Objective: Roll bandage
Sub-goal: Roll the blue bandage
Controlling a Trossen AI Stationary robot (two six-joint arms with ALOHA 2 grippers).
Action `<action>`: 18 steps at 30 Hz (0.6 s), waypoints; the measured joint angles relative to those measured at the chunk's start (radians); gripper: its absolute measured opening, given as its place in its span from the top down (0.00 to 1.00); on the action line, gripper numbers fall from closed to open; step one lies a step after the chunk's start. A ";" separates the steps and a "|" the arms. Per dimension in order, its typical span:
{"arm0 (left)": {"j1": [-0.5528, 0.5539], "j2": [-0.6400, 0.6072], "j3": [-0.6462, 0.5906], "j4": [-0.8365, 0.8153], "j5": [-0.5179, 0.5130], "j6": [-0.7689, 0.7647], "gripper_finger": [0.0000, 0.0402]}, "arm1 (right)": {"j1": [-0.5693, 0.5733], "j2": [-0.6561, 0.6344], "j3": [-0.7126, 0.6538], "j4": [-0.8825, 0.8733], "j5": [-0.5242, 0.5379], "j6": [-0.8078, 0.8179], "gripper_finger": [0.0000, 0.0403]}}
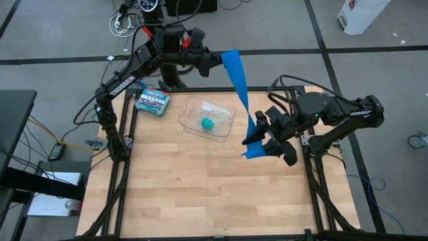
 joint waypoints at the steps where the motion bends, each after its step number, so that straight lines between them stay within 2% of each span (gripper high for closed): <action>1: 0.000 -0.001 0.005 -0.001 0.000 0.001 0.93 | 0.000 0.000 0.000 -0.021 0.001 0.011 0.42; 5: 0.013 -0.002 0.021 -0.015 0.008 0.017 0.93 | 0.000 0.000 0.000 -0.056 0.008 -0.015 0.35; 7: 0.023 -0.002 0.028 -0.026 0.013 0.018 0.93 | 0.008 0.000 0.000 -0.058 0.045 -0.056 0.33; 13: 0.032 -0.002 0.030 -0.029 0.066 -0.003 0.93 | 0.058 -0.007 0.000 -0.110 0.185 -0.145 0.34; 18: 0.032 -0.004 0.030 -0.027 0.087 0.004 0.93 | 0.110 -0.036 0.000 -0.017 0.375 -0.231 0.36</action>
